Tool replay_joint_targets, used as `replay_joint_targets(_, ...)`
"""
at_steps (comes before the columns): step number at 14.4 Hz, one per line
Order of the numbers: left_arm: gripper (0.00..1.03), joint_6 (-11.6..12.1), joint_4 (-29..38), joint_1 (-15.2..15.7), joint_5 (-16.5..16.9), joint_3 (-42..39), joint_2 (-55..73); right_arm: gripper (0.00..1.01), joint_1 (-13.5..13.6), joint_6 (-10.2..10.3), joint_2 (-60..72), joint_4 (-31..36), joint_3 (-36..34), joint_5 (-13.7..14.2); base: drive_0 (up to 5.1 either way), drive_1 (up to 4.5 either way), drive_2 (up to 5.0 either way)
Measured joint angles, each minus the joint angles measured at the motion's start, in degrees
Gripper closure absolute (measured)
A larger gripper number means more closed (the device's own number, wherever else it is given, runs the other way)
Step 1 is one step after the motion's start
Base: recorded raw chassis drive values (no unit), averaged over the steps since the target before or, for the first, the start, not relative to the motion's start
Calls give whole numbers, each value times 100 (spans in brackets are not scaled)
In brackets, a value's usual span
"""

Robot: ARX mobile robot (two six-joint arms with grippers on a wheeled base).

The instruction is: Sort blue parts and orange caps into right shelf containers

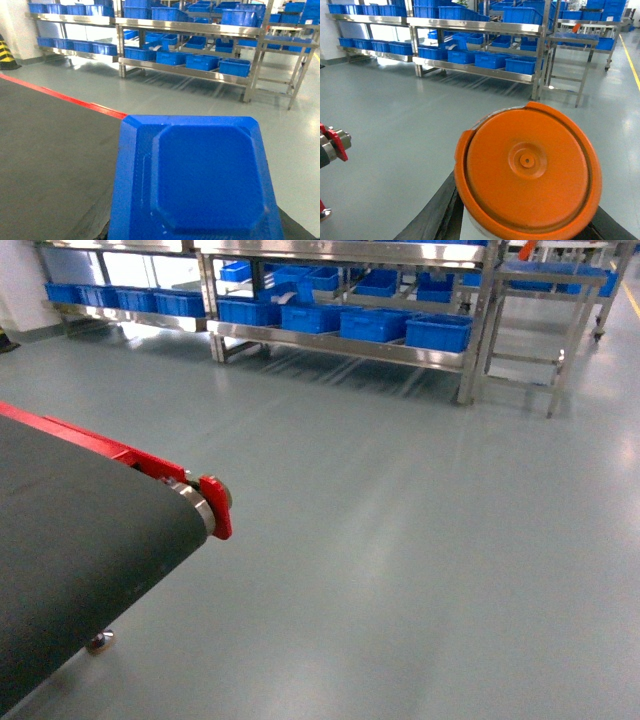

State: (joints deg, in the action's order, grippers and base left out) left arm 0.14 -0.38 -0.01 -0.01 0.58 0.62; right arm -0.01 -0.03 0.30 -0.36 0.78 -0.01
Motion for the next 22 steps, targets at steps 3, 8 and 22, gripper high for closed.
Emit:
replay_joint_targets(3, 60, 0, -2, 0, 0, 2, 0, 59, 0, 0, 0, 0, 0, 0, -166, -166, -166)
replay_joint_targets(8, 60, 0, -2, 0, 0, 0, 0, 59, 0, 0, 0, 0, 0, 0, -157, -157, -157)
replay_joint_targets(22, 60, 0, -2, 0, 2, 0, 0, 59, 0, 0, 0, 0, 0, 0, -148, -148, -148)
